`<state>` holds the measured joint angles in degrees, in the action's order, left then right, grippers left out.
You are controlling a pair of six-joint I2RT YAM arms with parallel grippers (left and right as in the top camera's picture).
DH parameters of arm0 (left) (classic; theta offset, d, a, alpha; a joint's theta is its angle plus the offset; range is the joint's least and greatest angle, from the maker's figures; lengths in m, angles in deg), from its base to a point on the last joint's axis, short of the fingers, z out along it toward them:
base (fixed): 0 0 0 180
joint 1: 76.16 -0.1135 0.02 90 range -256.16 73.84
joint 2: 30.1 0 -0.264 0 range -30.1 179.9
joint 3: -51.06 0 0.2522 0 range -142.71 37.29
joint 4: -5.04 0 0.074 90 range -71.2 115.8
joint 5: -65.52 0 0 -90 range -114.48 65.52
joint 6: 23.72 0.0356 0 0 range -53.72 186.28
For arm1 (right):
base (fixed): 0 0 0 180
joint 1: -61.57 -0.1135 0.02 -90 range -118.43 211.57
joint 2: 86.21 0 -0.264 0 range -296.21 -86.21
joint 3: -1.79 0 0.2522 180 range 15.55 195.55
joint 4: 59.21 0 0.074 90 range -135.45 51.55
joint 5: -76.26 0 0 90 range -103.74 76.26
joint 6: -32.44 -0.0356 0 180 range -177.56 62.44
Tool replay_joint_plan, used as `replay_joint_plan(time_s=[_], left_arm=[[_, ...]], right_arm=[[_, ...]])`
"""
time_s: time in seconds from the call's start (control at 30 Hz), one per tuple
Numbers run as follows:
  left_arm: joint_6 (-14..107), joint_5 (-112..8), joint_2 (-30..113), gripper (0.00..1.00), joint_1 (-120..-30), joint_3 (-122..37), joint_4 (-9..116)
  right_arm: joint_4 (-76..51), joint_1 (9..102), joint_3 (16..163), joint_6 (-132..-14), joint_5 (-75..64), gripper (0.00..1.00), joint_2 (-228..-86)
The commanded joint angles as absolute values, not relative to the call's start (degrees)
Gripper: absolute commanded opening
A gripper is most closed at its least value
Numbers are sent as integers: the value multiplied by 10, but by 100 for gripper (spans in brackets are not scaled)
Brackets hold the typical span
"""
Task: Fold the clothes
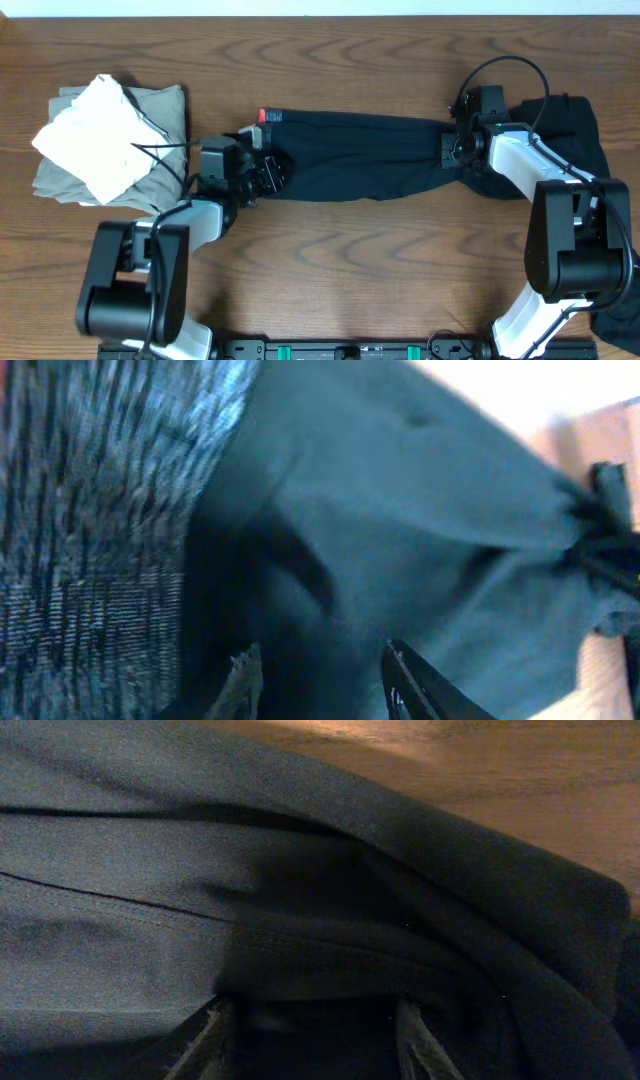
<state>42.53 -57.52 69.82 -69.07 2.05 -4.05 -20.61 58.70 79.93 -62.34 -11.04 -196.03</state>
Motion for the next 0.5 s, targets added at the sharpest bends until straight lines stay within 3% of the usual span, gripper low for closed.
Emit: replay_joint_plan(time_s=[0.0,0.23,0.47], left_arm=[[436,-538,736,42,-689,18,-35],[405,-337,758,38,-733,18,32],[405,-329,758,38,-810,18,49]], right_arm=[[-191,585,777,-640,-94,50,-1974],[-184,585,778,-642,-90,54,-1962],[-182,585,778,-642,-61,61,-1943]])
